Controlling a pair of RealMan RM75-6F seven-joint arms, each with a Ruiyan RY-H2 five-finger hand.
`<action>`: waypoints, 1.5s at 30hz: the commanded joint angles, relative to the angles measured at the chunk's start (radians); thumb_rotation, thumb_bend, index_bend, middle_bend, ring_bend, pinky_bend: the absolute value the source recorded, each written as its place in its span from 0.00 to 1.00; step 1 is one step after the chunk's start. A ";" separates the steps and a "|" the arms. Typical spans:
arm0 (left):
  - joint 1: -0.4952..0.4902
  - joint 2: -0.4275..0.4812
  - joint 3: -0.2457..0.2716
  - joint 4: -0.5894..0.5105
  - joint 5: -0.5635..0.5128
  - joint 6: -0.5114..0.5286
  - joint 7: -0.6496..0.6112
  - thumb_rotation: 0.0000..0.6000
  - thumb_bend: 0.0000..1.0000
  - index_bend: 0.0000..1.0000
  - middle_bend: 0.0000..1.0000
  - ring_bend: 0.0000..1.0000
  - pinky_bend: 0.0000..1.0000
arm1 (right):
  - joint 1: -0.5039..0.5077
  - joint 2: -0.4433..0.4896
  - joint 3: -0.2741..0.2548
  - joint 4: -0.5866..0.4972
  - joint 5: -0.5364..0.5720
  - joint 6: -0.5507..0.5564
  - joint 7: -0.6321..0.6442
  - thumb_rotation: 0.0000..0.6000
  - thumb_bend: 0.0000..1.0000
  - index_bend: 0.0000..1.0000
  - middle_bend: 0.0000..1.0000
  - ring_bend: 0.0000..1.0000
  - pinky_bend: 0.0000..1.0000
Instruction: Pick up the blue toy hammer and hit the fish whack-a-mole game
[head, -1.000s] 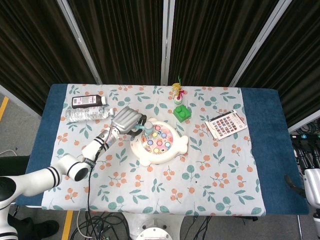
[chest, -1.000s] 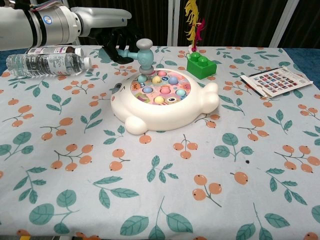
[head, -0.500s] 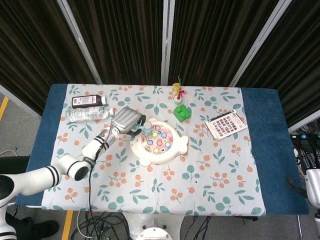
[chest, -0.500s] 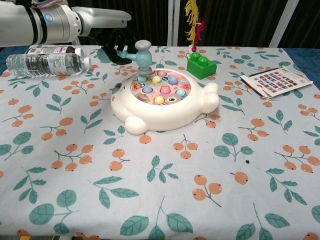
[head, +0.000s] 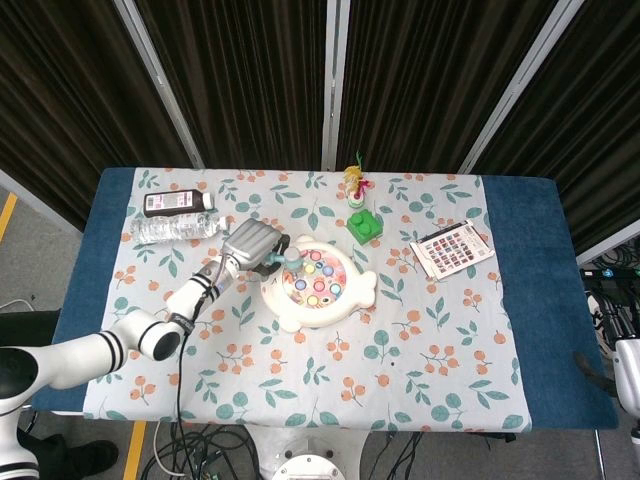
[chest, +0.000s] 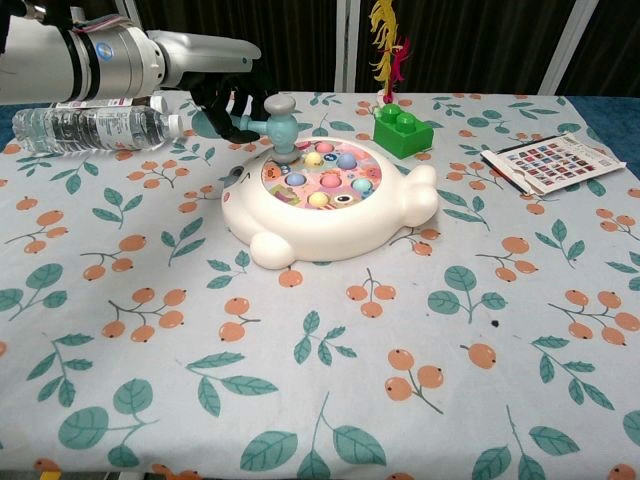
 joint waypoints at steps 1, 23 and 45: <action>0.005 0.025 -0.003 -0.029 0.002 0.012 -0.005 1.00 0.61 0.67 0.66 0.52 0.57 | -0.001 0.000 0.002 0.000 -0.001 0.003 0.001 1.00 0.13 0.04 0.17 0.00 0.00; 0.311 0.005 0.147 0.059 0.213 0.329 -0.248 0.99 0.58 0.63 0.60 0.47 0.48 | 0.025 -0.009 -0.004 0.004 -0.027 -0.033 0.008 1.00 0.13 0.04 0.17 0.00 0.00; 0.345 -0.050 0.169 0.167 0.259 0.280 -0.262 0.92 0.51 0.39 0.37 0.27 0.39 | 0.021 -0.008 -0.007 -0.004 -0.025 -0.028 0.002 1.00 0.13 0.04 0.17 0.00 0.00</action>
